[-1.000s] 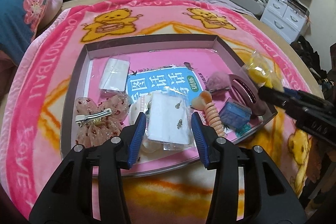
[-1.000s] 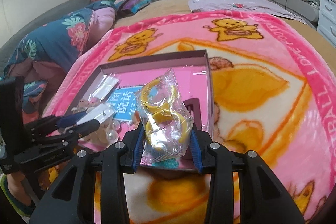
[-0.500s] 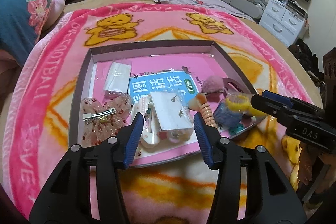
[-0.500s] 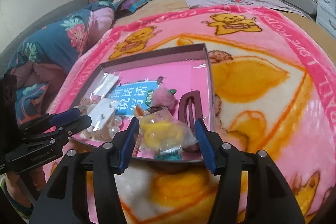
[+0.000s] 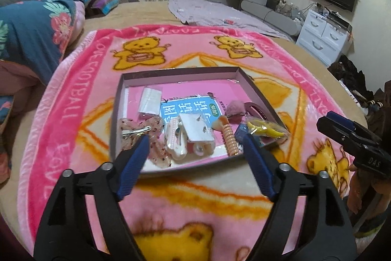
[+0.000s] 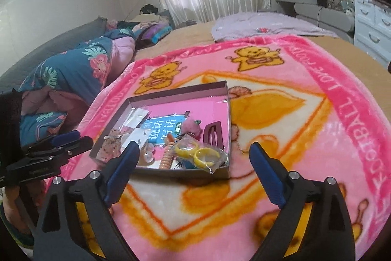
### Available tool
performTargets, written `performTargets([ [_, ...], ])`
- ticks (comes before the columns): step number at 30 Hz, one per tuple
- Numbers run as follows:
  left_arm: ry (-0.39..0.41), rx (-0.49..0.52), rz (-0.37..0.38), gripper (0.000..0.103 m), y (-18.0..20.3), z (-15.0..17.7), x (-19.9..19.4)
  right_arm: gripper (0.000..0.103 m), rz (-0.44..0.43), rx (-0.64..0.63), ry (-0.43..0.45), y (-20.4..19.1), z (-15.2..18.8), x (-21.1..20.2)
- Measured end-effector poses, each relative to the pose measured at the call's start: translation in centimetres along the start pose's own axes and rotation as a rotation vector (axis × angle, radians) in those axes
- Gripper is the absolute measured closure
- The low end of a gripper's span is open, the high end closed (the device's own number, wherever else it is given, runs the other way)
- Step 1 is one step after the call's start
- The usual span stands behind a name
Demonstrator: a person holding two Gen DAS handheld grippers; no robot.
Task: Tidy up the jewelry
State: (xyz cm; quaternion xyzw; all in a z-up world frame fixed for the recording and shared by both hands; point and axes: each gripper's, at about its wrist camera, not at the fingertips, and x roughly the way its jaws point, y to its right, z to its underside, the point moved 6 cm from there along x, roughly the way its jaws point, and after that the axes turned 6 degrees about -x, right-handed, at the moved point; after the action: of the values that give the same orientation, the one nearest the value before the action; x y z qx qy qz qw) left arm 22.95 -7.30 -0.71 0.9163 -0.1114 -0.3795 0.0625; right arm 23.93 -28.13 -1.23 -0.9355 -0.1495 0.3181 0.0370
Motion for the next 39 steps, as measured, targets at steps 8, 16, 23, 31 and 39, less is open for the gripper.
performTargets([
  [8,0.024,-0.008,-0.015,0.009,-0.3,2.9,-3.3,0.004,0.024,-0.048,0.011,-1.9,2.3,-2.9],
  [16,0.035,-0.050,-0.058,0.009,-0.8,7.4,-4.3,0.004,0.070,-0.083,-0.014,-3.6,5.6,-3.7],
  [23,0.051,-0.066,-0.079,0.009,-0.8,9.2,-4.2,0.004,0.077,-0.124,-0.032,-4.6,7.6,-3.4],
  [31,0.050,-0.071,-0.089,0.009,-1.2,9.2,-3.8,0.004,0.058,-0.118,-0.016,-4.6,7.7,-3.2],
  [39,0.046,-0.079,-0.089,0.009,-1.6,9.3,-3.6,0.004,0.050,-0.130,-0.022,-4.9,7.8,-3.0],
])
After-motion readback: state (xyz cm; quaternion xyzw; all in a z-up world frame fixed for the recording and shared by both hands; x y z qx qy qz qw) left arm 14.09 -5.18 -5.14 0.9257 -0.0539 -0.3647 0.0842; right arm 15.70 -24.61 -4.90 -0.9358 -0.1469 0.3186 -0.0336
